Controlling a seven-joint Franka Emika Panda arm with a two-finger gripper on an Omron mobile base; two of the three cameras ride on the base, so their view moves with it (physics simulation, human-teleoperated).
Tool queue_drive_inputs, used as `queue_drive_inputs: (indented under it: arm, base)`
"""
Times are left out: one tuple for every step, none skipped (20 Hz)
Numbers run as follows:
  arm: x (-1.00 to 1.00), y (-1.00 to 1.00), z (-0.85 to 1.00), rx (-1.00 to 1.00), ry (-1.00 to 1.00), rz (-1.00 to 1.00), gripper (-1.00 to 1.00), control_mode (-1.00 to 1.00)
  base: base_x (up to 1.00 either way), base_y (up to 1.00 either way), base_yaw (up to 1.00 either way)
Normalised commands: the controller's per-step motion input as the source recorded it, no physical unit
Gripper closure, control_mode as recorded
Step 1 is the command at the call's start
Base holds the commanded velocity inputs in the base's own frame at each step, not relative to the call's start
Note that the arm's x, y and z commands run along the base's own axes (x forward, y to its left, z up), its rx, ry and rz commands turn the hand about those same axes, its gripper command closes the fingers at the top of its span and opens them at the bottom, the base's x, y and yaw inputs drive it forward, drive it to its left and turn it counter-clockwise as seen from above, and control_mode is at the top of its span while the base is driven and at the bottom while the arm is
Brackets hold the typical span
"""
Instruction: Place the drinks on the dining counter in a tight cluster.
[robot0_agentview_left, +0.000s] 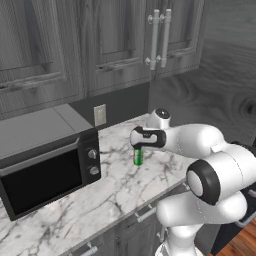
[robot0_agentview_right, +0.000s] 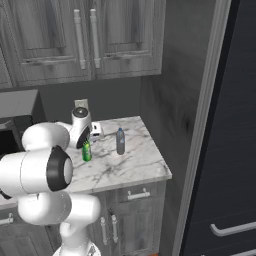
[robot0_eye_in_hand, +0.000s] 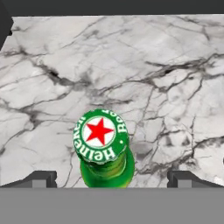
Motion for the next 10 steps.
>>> queue_drive_inputs:
  arm:
    - [0.06, 0.00, -0.21, 0.00, 0.09, 0.00, -1.00, -1.00]
    - [0.06, 0.01, -0.23, 0.00, 0.09, 0.00, -1.00, -1.00]
    - [0.03, 0.02, -0.23, 0.00, 0.08, 0.00, -1.00, -1.00]
    - [0.05, 0.02, -0.21, 0.00, 0.07, 0.00, -1.00, -1.00]
    - [0.04, 0.00, -0.19, 0.00, 0.05, 0.00, -1.00, -1.00]
    - [0.04, 0.00, -0.18, 0.00, 0.03, 0.00, -1.00, -1.00]
    - [0.03, 0.02, -0.14, 0.00, 0.00, 0.00, -1.00, -1.00]
    - [0.03, 0.02, -0.09, 0.00, 0.00, 0.00, -1.00, -1.00]
    - [0.04, 0.01, -0.05, 0.00, 0.00, 0.00, -1.00, -1.00]
    - [0.05, 0.01, 0.00, 0.00, 0.00, 0.00, -1.00, -1.00]
  base:
    - [0.00, 0.00, 0.00]
    - [0.00, 0.00, 0.00]
    - [0.00, 0.00, 0.00]
    - [0.00, 0.00, 0.00]
    - [0.00, 0.00, 0.00]
    - [0.00, 0.00, 0.00]
    - [0.00, 0.00, 0.00]
    - [0.00, 0.00, 0.00]
    - [0.00, 0.00, 0.00]
    - [0.00, 0.00, 0.00]
